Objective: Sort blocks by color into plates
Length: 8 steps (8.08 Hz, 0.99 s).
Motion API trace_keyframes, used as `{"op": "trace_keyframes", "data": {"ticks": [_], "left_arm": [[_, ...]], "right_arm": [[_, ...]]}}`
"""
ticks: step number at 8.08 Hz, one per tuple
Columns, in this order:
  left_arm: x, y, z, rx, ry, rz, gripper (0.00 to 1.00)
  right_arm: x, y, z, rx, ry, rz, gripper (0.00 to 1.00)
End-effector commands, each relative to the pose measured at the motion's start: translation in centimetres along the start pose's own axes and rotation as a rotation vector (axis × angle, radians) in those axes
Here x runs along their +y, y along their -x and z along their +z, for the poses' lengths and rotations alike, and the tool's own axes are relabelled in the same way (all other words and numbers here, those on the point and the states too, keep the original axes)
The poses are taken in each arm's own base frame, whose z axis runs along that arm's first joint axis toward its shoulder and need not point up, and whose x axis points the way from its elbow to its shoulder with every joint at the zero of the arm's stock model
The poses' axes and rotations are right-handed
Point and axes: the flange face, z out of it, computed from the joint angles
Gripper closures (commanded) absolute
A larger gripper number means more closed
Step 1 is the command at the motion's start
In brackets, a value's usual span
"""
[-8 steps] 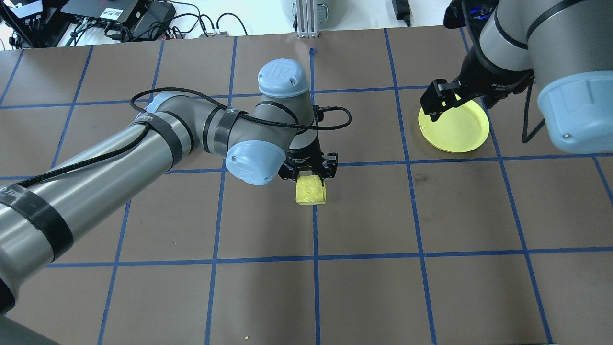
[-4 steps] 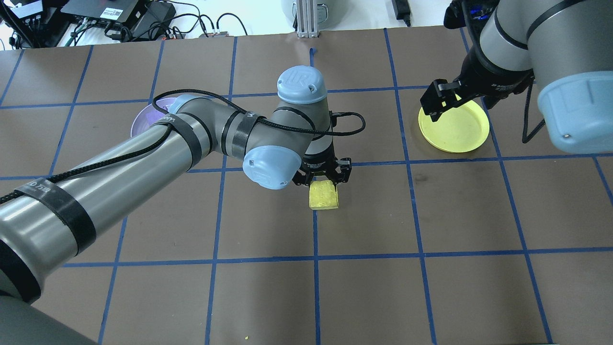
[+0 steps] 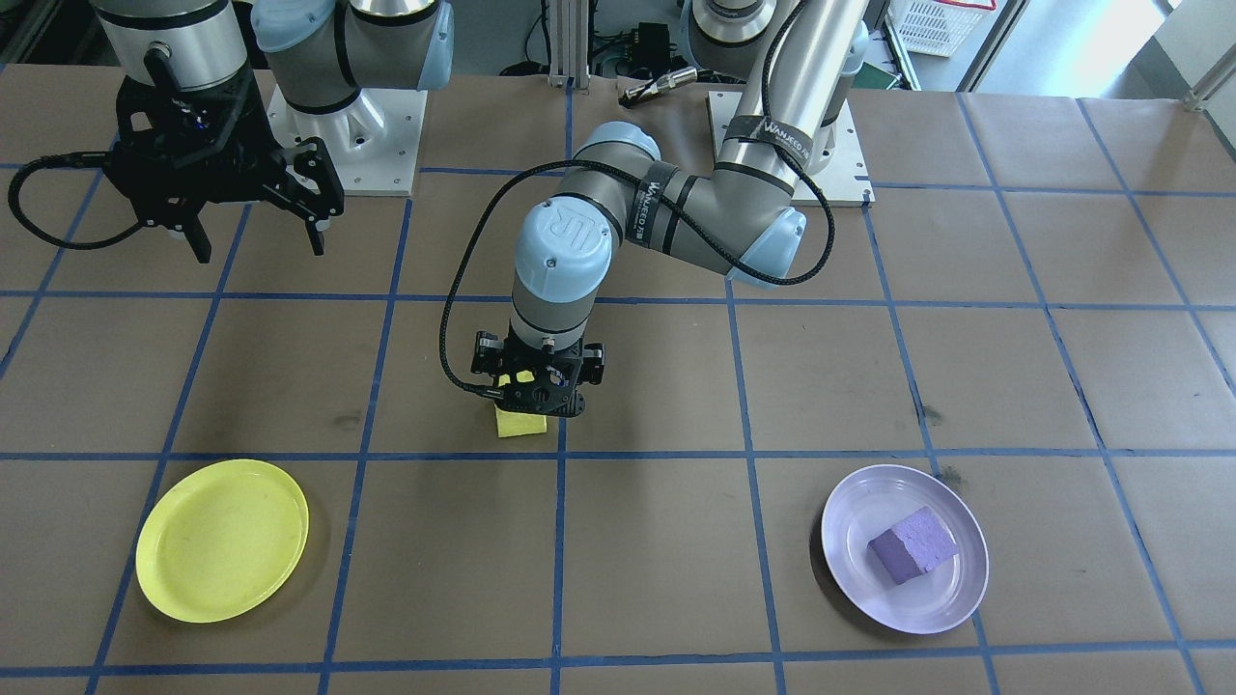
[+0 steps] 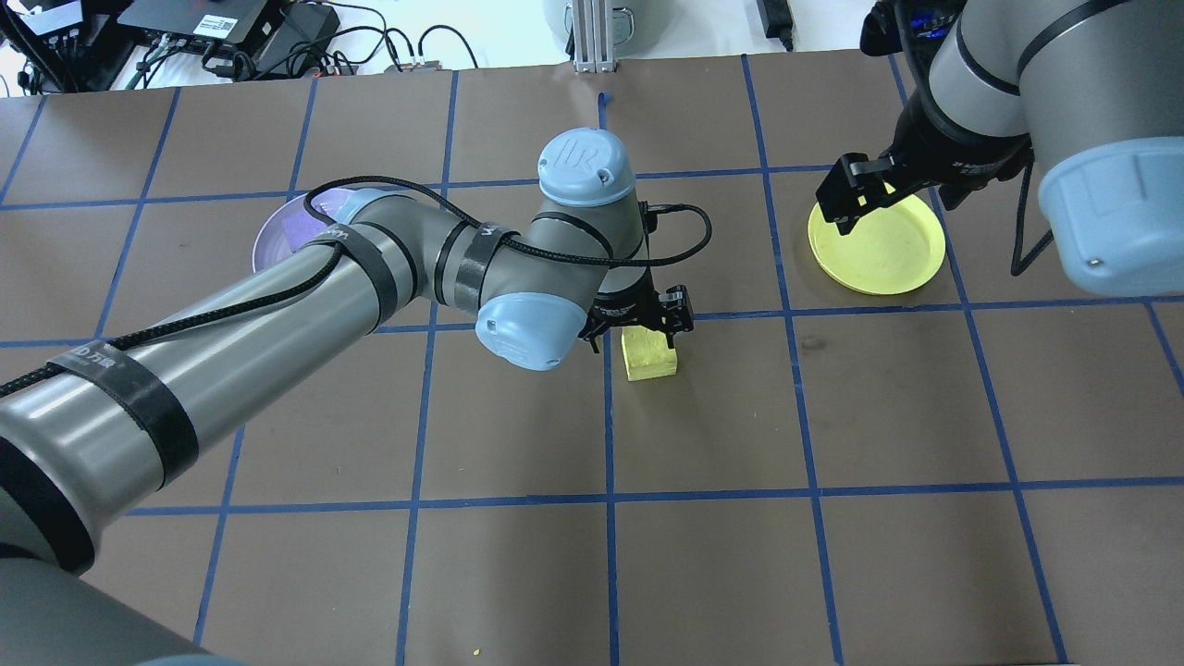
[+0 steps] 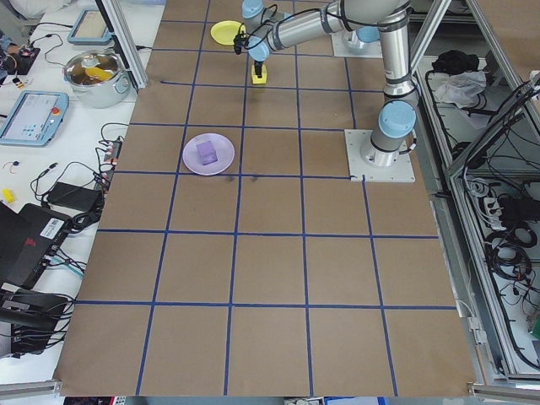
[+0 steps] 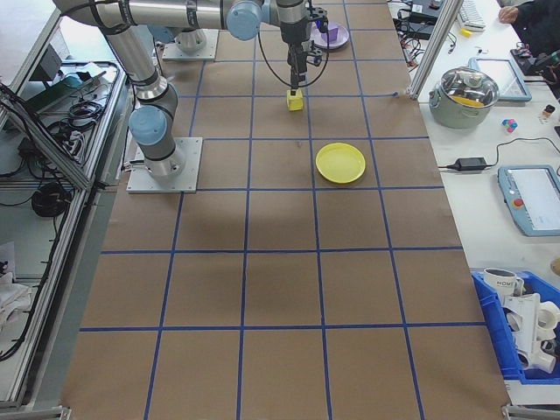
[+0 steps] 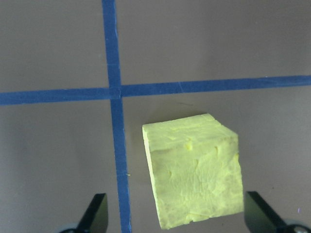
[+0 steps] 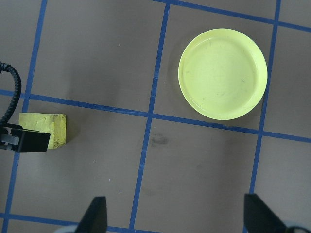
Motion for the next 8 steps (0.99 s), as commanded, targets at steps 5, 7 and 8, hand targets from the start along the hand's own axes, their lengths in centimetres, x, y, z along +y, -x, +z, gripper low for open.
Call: {"op": "trace_keyframes", "data": {"ticks": [5,7,8], "left_arm": [[-1.0,3.2,-6.6,0.023,-0.103,0.188,0.0],[-3.5,13.1,-13.6,0.019,-0.133,0.142,0.0],[-2.5,16.1,-15.6,0.011,-0.064,0.085,0.0]], "right_arm": [[-0.6,0.1,2.5,-0.013,0.05,-0.001,0.0],[-0.9,0.5,3.6,-0.041,0.067,-0.008,0.0],[-1.3,1.1,4.5,-0.071,0.075,-0.014,0.0]]}}
